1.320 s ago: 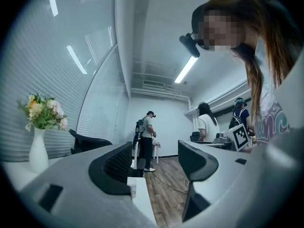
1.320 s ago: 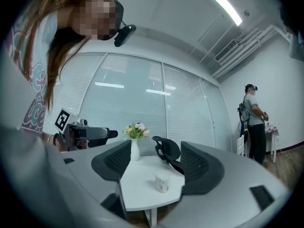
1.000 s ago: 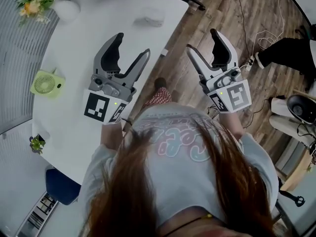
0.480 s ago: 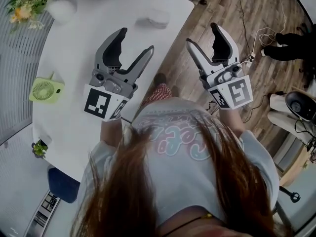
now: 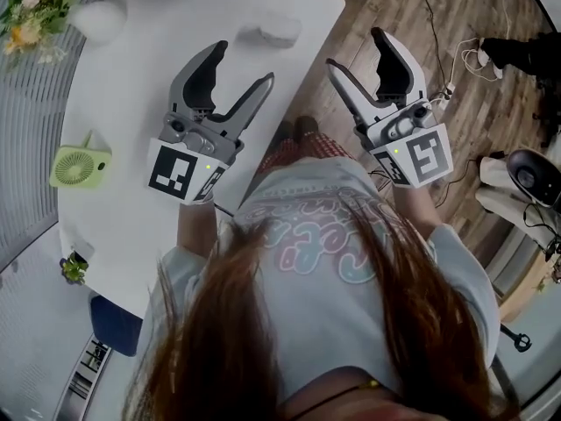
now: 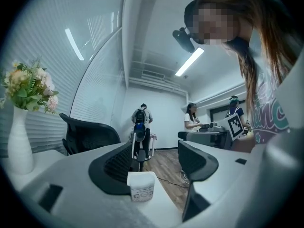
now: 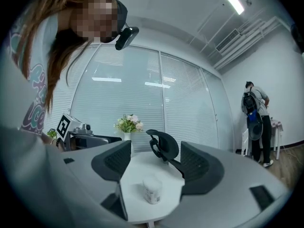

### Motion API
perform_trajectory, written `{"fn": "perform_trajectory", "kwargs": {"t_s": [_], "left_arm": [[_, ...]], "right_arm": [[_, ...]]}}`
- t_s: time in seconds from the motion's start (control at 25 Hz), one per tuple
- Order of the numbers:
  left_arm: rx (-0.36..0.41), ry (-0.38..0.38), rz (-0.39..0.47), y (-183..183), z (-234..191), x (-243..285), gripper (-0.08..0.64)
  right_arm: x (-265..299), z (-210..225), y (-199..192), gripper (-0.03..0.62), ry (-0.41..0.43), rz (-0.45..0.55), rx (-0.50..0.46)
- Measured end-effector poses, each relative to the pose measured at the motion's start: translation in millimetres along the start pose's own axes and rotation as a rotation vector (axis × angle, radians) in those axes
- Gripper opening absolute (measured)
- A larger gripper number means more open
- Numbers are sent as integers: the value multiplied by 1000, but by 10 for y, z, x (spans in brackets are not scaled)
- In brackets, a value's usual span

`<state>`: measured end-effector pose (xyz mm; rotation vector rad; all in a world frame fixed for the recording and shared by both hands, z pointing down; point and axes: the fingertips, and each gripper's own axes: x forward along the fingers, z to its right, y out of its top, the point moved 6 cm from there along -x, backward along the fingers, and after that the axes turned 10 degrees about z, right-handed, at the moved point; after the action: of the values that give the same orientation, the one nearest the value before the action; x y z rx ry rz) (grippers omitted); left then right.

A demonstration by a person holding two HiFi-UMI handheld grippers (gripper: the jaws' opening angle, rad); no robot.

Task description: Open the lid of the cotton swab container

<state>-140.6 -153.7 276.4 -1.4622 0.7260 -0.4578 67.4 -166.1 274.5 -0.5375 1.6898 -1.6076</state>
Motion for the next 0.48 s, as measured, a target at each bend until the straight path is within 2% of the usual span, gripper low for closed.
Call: {"fn": "perform_trajectory", "kwargs": {"t_s": [0.48], "left_arm": [[26, -100, -107, -348, -157, 278, 279]], "right_arm": [[178, 210, -90, 311, 55, -25, 26]]}}
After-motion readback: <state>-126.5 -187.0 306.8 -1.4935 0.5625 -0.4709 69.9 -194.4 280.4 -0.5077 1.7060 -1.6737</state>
